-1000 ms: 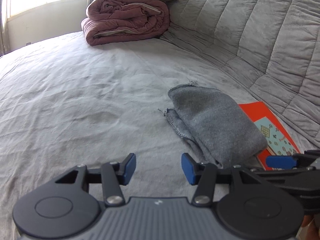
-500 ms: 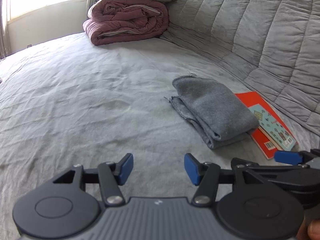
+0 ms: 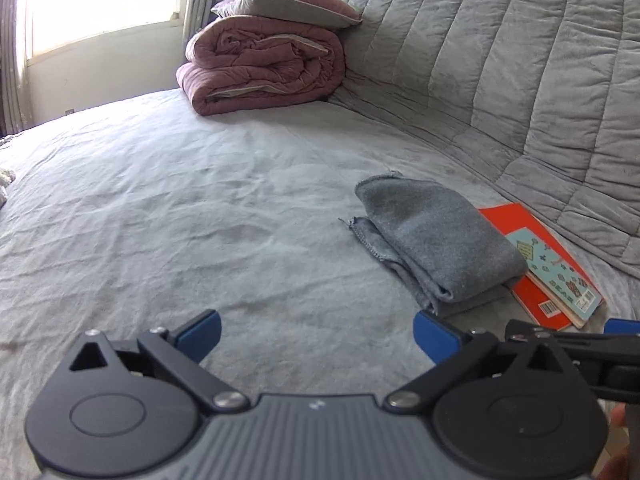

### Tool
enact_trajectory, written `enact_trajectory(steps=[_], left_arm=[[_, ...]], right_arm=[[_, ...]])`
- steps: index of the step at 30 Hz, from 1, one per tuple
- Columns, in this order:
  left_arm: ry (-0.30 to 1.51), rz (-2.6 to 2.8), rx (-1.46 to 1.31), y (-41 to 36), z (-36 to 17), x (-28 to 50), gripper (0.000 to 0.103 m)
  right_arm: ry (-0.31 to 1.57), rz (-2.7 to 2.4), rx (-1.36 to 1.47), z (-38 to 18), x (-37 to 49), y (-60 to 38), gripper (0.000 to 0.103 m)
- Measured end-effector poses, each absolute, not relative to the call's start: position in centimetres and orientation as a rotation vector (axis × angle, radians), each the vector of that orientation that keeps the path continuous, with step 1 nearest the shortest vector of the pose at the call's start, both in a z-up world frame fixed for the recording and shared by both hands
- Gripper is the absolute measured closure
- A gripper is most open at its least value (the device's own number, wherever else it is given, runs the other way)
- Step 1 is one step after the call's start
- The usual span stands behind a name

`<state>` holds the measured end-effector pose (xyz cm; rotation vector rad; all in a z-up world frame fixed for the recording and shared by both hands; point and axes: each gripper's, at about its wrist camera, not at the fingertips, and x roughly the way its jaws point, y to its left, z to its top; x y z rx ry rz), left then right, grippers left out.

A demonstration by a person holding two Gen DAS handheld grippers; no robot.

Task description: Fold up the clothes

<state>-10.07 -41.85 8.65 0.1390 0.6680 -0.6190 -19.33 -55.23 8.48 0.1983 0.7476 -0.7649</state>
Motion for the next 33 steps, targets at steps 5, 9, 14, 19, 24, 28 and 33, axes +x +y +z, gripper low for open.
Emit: enact_trajectory(steps=[5,9,14,19,24,28,33], left_arm=[[0.698,-0.631,0.141,-42.69,8.24,-9.81,0.001],[0.682,-0.649,0.143,-42.75,8.18,-10.06,0.001],[0.667,-0.661,0.137,-42.42,8.15,-9.95,0.0],[0.648,-0.662,0.143,-42.1,8.31,-9.87,0.0],[0.676,-0.67,0.116,-41.82,8.16,-9.45,0.0],[0.686,-0.671,0.114,-41.8,8.08,-9.42,0.0],[0.683,-0.669,0.115,-41.85,8.34,-9.47,0.0]], right_arm=[[0.748,-0.797,0.196,8.37,-19.69,-55.61,0.0],[0.745,-0.793,0.209,8.33,-20.0,-55.84,0.0],[0.741,-0.782,0.213,8.39,-19.97,-55.59,0.0],[0.738,-0.771,0.213,8.46,-19.77,-55.4,0.0],[0.733,-0.77,0.209,8.55,-19.65,-55.31,0.0],[0.735,-0.768,0.203,8.53,-19.61,-55.28,0.0],[0.724,-0.773,0.204,8.67,-19.62,-55.23,0.0]])
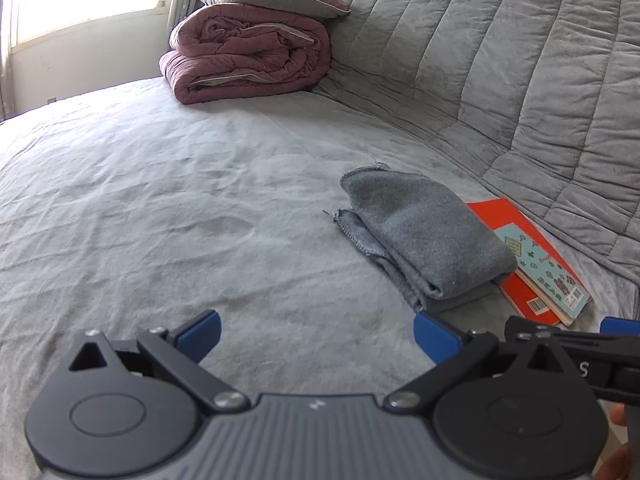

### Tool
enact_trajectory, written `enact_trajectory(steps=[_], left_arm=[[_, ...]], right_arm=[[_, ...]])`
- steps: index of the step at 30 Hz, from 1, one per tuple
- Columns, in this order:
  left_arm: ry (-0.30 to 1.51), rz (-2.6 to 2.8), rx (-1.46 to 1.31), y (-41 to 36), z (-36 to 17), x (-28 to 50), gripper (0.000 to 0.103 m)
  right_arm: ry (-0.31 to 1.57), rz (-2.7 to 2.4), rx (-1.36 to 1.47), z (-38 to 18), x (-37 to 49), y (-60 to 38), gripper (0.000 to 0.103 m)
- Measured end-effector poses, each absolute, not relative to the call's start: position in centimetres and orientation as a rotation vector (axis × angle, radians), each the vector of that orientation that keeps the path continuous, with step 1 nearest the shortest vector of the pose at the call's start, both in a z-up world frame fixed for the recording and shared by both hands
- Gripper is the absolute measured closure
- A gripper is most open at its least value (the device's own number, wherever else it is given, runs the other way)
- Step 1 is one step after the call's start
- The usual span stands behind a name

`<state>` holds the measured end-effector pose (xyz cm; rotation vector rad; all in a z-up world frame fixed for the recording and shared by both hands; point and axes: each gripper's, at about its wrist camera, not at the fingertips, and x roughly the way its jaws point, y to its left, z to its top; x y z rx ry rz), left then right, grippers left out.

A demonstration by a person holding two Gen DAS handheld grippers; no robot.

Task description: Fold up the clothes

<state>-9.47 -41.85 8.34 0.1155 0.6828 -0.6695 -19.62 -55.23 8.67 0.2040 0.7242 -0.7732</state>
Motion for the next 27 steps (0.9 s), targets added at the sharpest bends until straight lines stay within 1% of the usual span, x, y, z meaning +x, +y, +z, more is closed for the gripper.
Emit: enact_trajectory(steps=[27], left_arm=[[0.67,-0.674,0.145,-41.66,9.29,-9.6,0.0]], right_arm=[[0.726,-0.779,0.203,8.74,-19.14,-54.97,0.0]])
